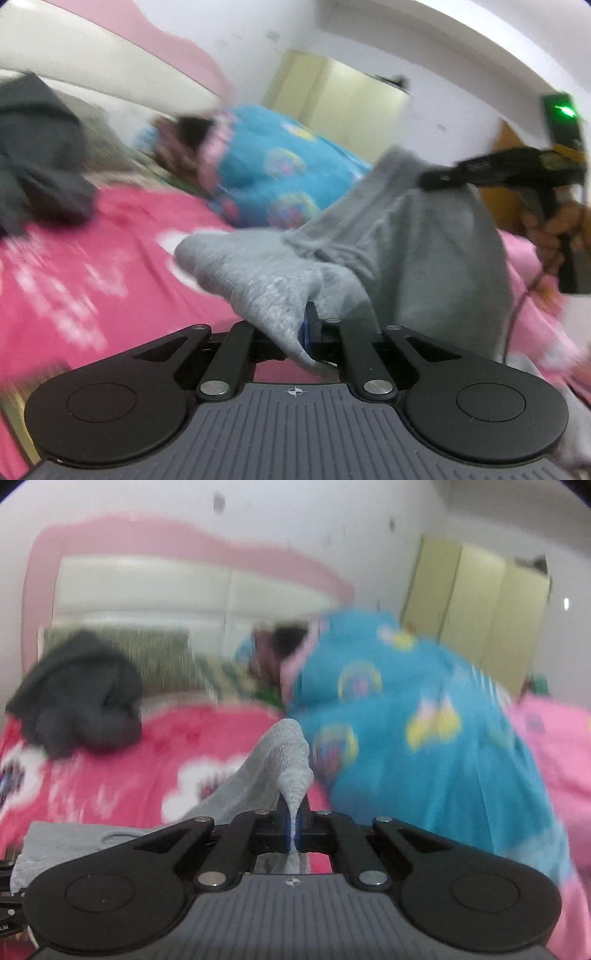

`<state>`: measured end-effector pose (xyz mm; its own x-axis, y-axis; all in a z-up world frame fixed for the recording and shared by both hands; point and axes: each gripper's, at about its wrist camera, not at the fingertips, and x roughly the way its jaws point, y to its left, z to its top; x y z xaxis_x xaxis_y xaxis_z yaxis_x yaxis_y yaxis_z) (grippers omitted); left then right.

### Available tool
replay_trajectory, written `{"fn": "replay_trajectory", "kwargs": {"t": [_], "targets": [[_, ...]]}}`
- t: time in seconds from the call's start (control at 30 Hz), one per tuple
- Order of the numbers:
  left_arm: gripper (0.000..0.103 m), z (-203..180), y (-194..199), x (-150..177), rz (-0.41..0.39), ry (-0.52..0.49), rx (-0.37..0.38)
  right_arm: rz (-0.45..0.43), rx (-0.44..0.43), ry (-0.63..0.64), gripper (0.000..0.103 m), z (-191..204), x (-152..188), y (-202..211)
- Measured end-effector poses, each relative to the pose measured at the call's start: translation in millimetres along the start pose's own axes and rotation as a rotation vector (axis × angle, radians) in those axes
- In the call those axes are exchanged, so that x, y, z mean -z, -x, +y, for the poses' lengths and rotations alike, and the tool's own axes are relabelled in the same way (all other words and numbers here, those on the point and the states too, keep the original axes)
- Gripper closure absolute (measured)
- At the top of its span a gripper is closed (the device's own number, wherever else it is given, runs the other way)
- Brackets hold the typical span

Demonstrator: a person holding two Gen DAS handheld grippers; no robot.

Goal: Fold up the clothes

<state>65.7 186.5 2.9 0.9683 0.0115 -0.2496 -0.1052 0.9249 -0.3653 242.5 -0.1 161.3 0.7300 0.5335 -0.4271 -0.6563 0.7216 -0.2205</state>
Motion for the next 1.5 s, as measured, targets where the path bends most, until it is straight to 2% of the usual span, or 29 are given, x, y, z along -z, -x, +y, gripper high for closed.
{"fn": "replay_trajectory", "kwargs": {"t": [0.13, 0.3, 0.5, 0.63, 0.8, 0.87, 0.93, 1.0, 1.03, 1.07, 1.1, 1.2, 1.33, 1.4, 1.47, 1.5], "targets": [[0.098, 32, -31, -37, -0.029, 0.023, -0.168, -0.104, 0.004, -0.02, 0.101, 3, -37, -57], [0.098, 67, -59, -50, 0.001, 0.071, -0.269, -0.089, -0.03, -0.019, 0.101, 15, -43, -146], [0.098, 101, -66, -43, 0.063, 0.101, -0.341, -0.066, -0.113, 0.01, 0.101, 47, -37, -232], [0.098, 123, -68, -39, 0.113, 0.129, -0.376, -0.023, -0.169, -0.016, 0.101, 66, -21, -283], [0.096, 150, -75, -31, 0.201, 0.213, -0.367, 0.074, -0.199, -0.032, 0.101, 93, 16, -345], [0.088, 162, -77, -29, 0.24, 0.258, -0.35, 0.163, -0.198, -0.058, 0.099, 97, 31, -369], [0.086, 172, -75, -28, 0.26, 0.315, -0.319, 0.218, -0.197, -0.11, 0.092, 92, 40, -379], [0.082, 180, -70, -29, 0.255, 0.369, -0.281, 0.234, -0.195, -0.137, 0.077, 85, 36, -376], [0.077, 185, -67, -29, 0.249, 0.399, -0.268, 0.244, -0.182, -0.143, 0.065, 80, 32, -371], [0.073, 189, -66, -29, 0.244, 0.427, -0.254, 0.251, -0.171, -0.151, 0.062, 76, 27, -365], [0.072, 194, -64, -29, 0.242, 0.456, -0.242, 0.243, -0.176, -0.168, 0.062, 71, 23, -359], [0.068, 207, -64, -29, 0.239, 0.551, -0.201, 0.229, -0.267, -0.229, 0.06, 63, 8, -338], [0.068, 214, -71, -31, 0.22, 0.603, -0.191, 0.303, -0.417, -0.249, 0.059, 86, -7, -330], [0.07, 216, -76, -31, 0.205, 0.603, -0.198, 0.367, -0.424, -0.229, 0.059, 106, -11, -336], [0.081, 215, -77, -30, 0.198, 0.591, -0.212, 0.415, -0.404, -0.219, 0.059, 122, -13, -343], [0.082, 214, -76, -29, 0.195, 0.582, -0.217, 0.438, -0.406, -0.235, 0.059, 126, -13, -345]]}}
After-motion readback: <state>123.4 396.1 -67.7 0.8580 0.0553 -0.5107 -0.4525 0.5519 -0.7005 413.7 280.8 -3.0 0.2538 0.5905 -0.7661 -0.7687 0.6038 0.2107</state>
